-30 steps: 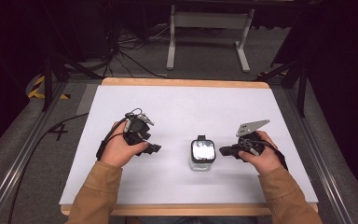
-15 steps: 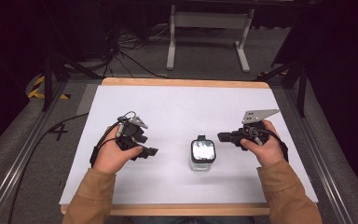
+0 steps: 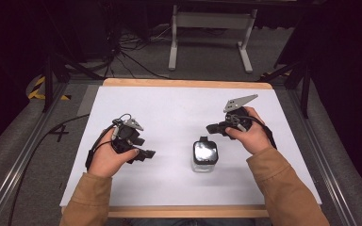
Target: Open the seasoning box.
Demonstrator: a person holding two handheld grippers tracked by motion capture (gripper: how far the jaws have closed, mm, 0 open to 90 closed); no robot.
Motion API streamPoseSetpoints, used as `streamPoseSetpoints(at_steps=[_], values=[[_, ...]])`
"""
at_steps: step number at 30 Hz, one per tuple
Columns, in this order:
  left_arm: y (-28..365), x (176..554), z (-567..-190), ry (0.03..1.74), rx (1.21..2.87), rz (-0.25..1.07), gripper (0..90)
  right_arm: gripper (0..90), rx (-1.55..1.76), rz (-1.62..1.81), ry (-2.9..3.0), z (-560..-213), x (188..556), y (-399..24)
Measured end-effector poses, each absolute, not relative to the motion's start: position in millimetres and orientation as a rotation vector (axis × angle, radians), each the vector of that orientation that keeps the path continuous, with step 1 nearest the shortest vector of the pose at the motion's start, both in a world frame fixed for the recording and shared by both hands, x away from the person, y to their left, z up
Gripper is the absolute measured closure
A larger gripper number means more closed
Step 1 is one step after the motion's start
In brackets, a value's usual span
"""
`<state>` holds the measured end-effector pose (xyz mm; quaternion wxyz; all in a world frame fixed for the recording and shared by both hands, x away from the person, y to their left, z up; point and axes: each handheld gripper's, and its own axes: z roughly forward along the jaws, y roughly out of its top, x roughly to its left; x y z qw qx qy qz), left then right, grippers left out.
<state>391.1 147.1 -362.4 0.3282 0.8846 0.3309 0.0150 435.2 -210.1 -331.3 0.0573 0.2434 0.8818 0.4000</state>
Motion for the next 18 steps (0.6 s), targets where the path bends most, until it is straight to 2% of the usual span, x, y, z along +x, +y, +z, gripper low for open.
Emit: streamPoseSetpoints(at_steps=[18], values=[[143.8,392.4,-363.4,0.858,2.323,0.033,34.2,89.7,0.752,1.172,2.744,-350.2,443.5,-200.2]])
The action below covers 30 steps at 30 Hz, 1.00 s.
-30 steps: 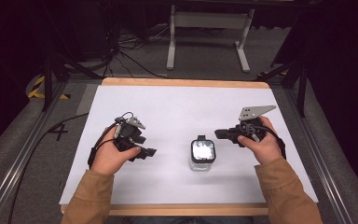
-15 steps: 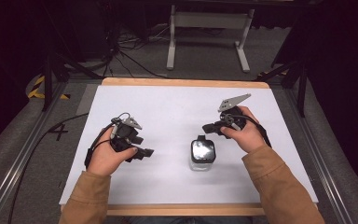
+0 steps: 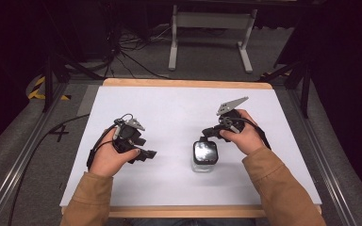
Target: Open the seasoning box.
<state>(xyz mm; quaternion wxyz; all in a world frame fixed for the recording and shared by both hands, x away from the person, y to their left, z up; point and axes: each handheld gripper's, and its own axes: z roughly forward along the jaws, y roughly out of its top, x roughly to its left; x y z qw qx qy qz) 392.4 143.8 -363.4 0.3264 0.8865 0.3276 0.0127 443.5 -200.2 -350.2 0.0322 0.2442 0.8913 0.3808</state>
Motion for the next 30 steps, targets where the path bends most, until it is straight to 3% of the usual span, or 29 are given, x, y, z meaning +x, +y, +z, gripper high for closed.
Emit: streamPoseSetpoints(at_steps=[30], values=[[136.6,390.2,-360.5,0.824,2.328,0.044,35.7,90.0,0.807,1.185,2.749,-351.7,446.0,-201.6]])
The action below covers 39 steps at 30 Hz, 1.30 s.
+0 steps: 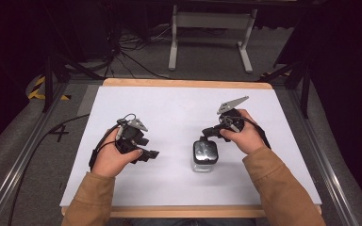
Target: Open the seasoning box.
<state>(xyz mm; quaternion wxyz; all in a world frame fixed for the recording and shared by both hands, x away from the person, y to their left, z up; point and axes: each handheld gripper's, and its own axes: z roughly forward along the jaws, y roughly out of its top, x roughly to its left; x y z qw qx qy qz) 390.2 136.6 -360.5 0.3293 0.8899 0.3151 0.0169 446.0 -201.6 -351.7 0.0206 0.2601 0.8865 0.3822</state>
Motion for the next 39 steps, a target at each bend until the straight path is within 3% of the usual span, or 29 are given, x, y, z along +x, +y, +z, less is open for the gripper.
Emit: streamPoseSetpoints(at_steps=[28,31,34,39], values=[[127.1,388.0,-360.5,0.777,2.333,0.027,39.5,90.0,0.824,1.202,2.739,-353.4,446.4,-202.8],[120.4,386.1,-361.5,0.712,2.314,-0.005,49.5,90.0,0.827,1.205,2.737,-353.6,446.4,-202.9],[107.1,381.9,-362.3,0.629,2.283,-0.034,68.1,90.0,0.832,1.209,2.733,-353.8,446.1,-202.8],[86.9,375.3,-363.5,0.557,2.268,-0.059,88.1,90.0,0.845,1.220,2.735,-354.0,446.2,-203.4]])
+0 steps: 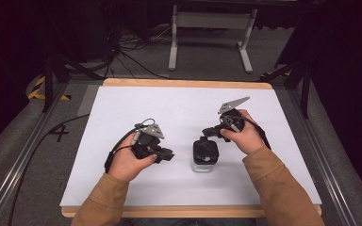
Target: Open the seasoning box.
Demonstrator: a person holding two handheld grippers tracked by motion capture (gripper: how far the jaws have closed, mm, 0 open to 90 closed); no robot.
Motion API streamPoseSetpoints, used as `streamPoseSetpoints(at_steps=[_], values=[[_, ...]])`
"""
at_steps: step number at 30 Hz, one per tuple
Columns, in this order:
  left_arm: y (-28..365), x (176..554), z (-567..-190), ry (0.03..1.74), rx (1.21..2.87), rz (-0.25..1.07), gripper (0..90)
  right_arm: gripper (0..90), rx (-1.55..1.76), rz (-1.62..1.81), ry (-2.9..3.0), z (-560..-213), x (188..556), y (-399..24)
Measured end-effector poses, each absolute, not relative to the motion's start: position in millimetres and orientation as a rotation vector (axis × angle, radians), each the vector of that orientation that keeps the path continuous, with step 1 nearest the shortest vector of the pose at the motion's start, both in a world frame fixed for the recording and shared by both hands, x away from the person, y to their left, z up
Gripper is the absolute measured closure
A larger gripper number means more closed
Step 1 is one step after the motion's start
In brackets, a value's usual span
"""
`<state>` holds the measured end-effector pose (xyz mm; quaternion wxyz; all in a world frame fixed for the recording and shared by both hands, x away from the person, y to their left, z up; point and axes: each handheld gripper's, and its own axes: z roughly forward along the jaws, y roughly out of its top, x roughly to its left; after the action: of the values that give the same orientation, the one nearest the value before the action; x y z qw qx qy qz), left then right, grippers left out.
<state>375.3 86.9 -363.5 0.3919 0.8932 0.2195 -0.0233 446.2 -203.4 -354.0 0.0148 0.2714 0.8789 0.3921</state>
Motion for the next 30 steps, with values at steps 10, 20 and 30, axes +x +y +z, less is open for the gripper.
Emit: streamPoseSetpoints(at_steps=[10,20,30], values=[[45.6,362.9,-370.7,0.471,2.271,-0.075,89.9,90.0,0.846,1.221,2.731,-354.6,446.4,-204.5],[35.9,365.1,-377.7,0.485,2.213,-0.073,89.8,90.0,0.852,1.225,2.733,-354.4,446.3,-204.5],[34.2,365.9,-377.7,0.487,2.197,-0.075,89.1,90.0,0.862,1.220,2.729,-354.2,446.0,-204.6]])
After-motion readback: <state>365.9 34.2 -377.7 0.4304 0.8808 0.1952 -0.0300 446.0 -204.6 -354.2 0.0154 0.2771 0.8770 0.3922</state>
